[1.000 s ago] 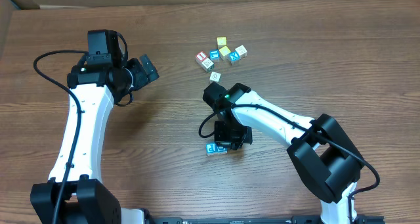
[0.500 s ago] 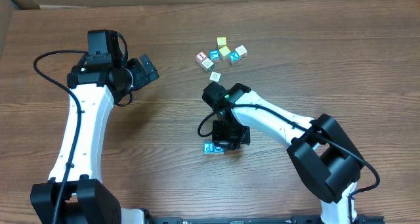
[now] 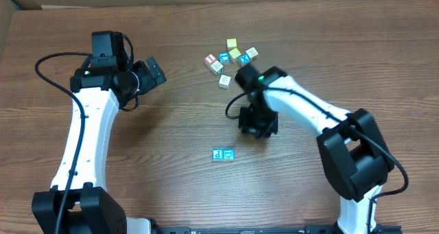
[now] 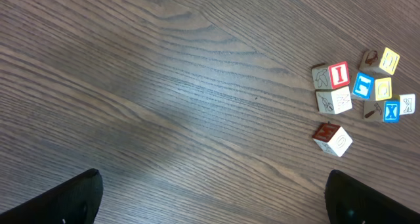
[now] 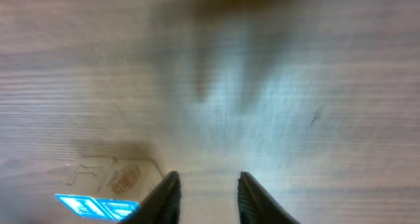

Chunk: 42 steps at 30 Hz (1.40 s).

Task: Flip 3 blocks
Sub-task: 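Raise the right gripper and move it back toward the cluster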

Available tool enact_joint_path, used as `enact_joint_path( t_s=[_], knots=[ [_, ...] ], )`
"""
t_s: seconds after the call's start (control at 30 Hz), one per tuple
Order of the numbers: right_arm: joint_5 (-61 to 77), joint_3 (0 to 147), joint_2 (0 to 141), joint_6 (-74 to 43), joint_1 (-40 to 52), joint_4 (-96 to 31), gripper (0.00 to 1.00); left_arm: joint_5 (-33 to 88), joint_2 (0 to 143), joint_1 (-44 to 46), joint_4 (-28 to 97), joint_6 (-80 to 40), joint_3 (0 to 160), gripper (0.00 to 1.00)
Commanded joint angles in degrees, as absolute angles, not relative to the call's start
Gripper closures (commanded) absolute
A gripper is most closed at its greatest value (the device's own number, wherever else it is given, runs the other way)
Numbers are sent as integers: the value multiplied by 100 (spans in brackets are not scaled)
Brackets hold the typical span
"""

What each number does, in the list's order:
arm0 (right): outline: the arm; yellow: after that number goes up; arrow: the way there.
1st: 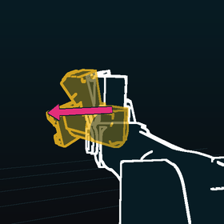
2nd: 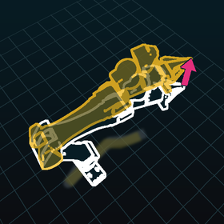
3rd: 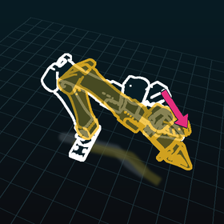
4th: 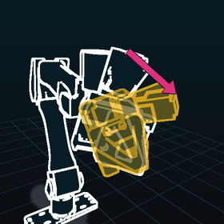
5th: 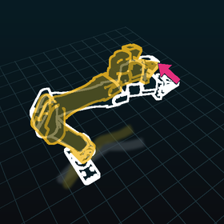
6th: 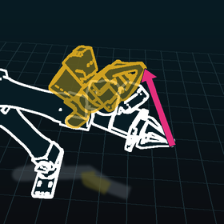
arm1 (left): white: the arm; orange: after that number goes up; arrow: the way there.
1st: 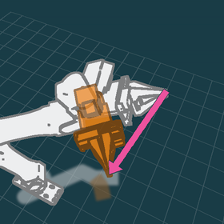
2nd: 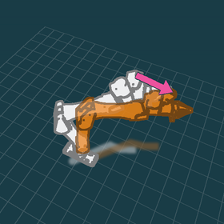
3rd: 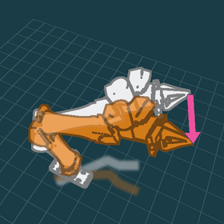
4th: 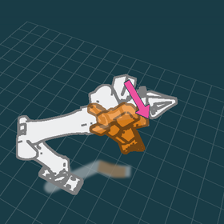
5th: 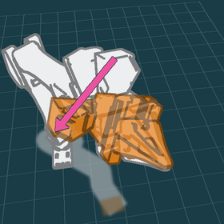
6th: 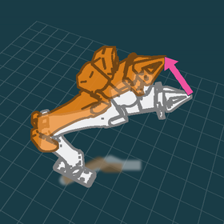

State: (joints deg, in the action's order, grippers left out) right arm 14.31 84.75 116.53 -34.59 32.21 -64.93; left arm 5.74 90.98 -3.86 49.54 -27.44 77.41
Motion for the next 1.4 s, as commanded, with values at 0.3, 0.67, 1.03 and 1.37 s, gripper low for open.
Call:
enact_joint_path(
  t_s=[0.3,0.67,1.03,1.37],
  knots=[
    [991,8643,11518,-3124,2211,-6036,0,552,9065,-405,4945,-2679,7789,0],
    [991,8643,11518,-3124,2123,-5662,0,552,9065,-405,4945,-2679,7789,0],
    [991,8643,11518,-3124,2123,-5435,0,552,9065,-405,4947,-2679,7789,0],
    [991,8643,11518,-3124,2123,-5424,0,552,9065,-405,4947,-2679,7789,0]
  ],
)
